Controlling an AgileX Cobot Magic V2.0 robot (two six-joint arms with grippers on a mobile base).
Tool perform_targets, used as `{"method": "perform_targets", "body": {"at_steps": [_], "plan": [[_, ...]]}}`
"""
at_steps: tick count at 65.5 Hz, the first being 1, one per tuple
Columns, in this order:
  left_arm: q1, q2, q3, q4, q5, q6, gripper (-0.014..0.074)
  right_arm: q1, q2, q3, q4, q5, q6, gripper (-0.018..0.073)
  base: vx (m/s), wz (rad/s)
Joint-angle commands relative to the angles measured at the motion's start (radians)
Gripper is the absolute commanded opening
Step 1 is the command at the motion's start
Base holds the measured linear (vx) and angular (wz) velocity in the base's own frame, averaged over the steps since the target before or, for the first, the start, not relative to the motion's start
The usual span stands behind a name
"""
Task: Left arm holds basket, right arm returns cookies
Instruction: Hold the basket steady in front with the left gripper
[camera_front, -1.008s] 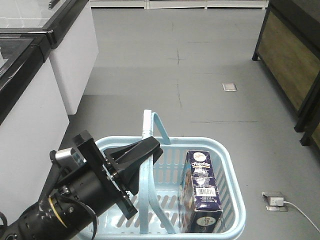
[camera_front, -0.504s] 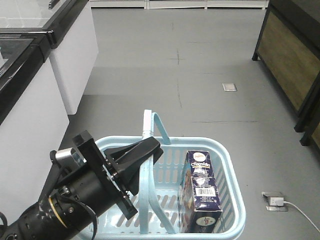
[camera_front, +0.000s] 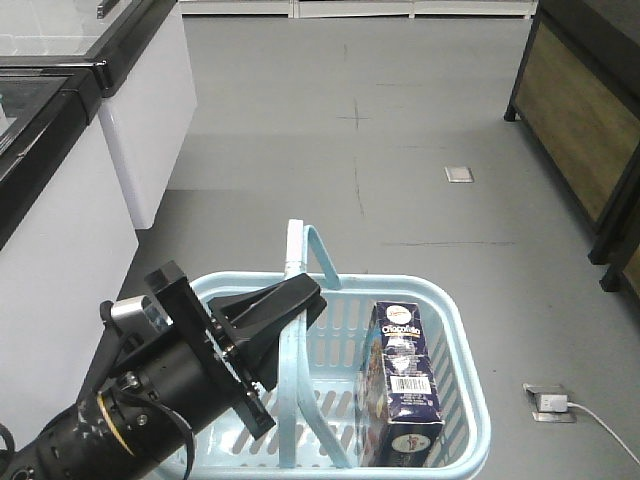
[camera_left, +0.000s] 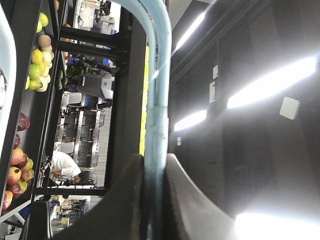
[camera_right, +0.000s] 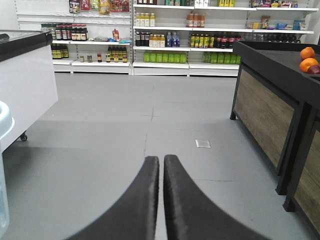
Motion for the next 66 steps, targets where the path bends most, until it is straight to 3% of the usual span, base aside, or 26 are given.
{"method": "perform_targets", "body": {"at_steps": [1, 66], "plan": [[-0.006, -0.033, -0.025, -0.007, -0.287, -0.001, -0.0003, -0.001, -0.012, 0.017, -0.004, -0.076, -0.008, -0.0003, 0.0, 0.0], [-0.006, -0.033, -0.025, -0.007, -0.287, -0.001, -0.0003, -0.001, -0.012, 0.017, -0.004, -0.076, -0.008, -0.0003, 0.01, 0.0]]}}
